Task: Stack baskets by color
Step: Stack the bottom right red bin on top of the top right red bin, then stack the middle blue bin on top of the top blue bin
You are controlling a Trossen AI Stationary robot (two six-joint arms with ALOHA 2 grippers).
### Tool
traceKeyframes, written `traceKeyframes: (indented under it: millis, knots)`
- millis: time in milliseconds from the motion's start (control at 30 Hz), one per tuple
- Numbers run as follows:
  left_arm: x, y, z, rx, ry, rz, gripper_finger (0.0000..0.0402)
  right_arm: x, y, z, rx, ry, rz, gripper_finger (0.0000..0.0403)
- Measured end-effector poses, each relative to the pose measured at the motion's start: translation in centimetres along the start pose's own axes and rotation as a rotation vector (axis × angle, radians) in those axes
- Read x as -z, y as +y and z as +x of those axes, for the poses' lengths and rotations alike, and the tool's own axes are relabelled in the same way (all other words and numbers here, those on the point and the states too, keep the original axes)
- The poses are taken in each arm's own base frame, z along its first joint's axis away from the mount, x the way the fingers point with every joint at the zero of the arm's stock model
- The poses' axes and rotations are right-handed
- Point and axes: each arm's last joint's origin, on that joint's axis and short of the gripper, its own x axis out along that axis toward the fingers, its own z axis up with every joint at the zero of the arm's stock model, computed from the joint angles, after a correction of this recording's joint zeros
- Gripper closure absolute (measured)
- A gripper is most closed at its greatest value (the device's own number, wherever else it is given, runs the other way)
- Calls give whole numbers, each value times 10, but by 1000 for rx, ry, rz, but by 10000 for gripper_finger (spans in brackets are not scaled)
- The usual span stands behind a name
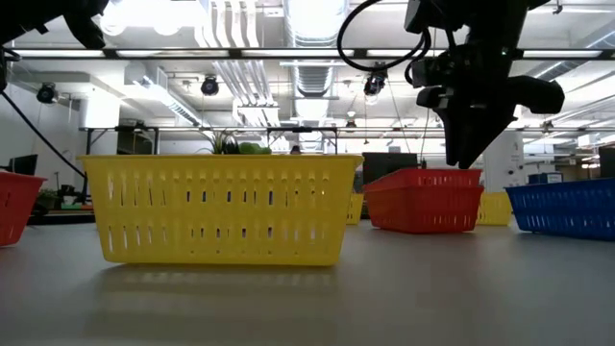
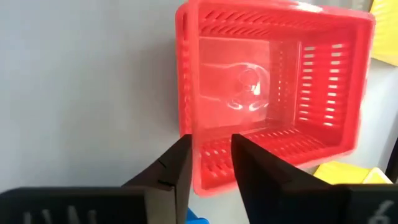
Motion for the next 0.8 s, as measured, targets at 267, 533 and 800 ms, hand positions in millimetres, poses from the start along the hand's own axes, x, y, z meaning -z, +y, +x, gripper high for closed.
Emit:
traceKeyframes:
  millis: [267,533,800]
  knots:
    - [1,0,0,1,5,11,307,-1,-2,-18,-73,-60,161,280]
    - [4,-2,0,5,27,22,307,-3,4,-31,-117,-178,327,311]
    - [11,-5,1,18,62,6,307,-16,23,-26,-95,-577,135,352]
